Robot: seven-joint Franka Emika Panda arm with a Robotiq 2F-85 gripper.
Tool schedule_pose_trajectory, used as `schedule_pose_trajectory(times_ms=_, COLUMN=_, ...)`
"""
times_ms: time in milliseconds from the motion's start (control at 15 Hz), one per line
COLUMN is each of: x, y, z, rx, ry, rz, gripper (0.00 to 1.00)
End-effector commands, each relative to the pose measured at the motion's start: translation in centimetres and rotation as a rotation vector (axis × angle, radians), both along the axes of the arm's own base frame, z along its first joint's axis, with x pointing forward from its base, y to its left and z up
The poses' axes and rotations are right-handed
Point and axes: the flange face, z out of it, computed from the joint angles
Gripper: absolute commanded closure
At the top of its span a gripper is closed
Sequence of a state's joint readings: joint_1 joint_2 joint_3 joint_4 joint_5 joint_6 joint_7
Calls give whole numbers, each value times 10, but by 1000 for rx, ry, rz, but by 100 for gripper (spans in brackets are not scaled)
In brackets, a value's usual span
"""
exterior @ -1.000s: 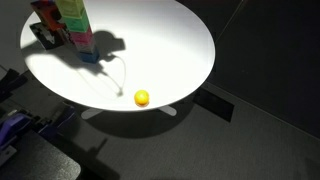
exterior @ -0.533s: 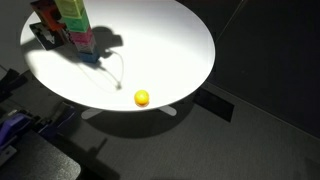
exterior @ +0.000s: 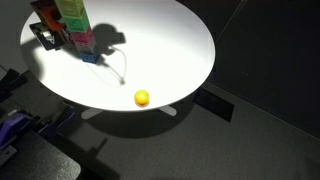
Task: Put the orange block on top of the yellow block
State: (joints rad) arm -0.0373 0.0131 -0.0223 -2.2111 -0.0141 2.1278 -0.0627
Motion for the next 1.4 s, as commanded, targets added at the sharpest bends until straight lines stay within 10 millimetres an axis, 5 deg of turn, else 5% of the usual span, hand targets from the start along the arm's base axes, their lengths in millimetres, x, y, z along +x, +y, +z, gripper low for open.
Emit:
schedule_pose_trajectory(times_ms=0, x=13, y=5, z=5, rx=2, ry=17, rz=-15, gripper=67)
schedule_pose_trajectory(times_ms=1333, x=23, y=13, z=-6, rx=-5, ry=45, rz=-7, gripper=67)
